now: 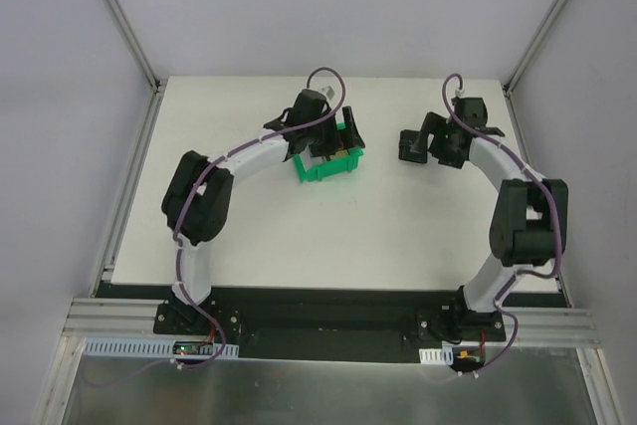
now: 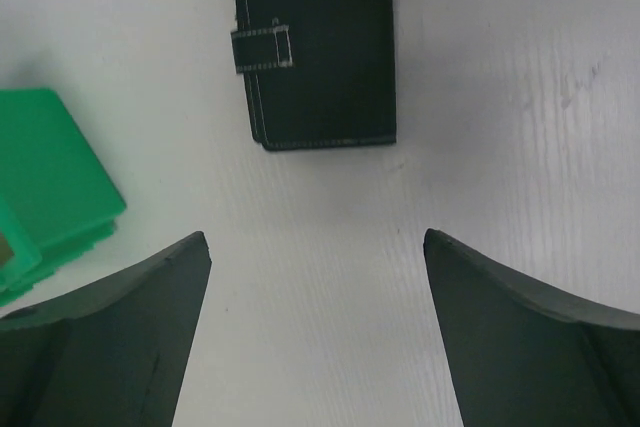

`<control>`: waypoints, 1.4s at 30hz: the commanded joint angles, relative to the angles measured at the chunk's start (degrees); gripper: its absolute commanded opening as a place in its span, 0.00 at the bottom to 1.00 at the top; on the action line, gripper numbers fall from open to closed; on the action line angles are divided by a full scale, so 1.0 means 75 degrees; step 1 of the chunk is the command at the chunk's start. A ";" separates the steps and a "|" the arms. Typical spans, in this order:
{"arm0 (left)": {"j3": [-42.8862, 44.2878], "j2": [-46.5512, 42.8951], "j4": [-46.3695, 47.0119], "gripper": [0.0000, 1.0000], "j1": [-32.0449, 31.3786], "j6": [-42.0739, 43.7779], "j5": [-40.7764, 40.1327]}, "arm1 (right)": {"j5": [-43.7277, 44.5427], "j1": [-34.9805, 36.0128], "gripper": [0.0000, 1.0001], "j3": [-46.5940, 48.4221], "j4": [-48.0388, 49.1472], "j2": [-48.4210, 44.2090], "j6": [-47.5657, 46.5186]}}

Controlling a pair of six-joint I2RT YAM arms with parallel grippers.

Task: Put the credit cards into the card holder
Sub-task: Move the storage box to the center of the board, then open the card holder at the center of the board.

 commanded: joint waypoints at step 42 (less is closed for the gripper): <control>-0.5402 -0.6628 -0.0222 0.99 0.0118 0.2077 -0.2343 | 0.1996 0.1088 0.01 0.1375 -0.2044 0.0320 -0.1274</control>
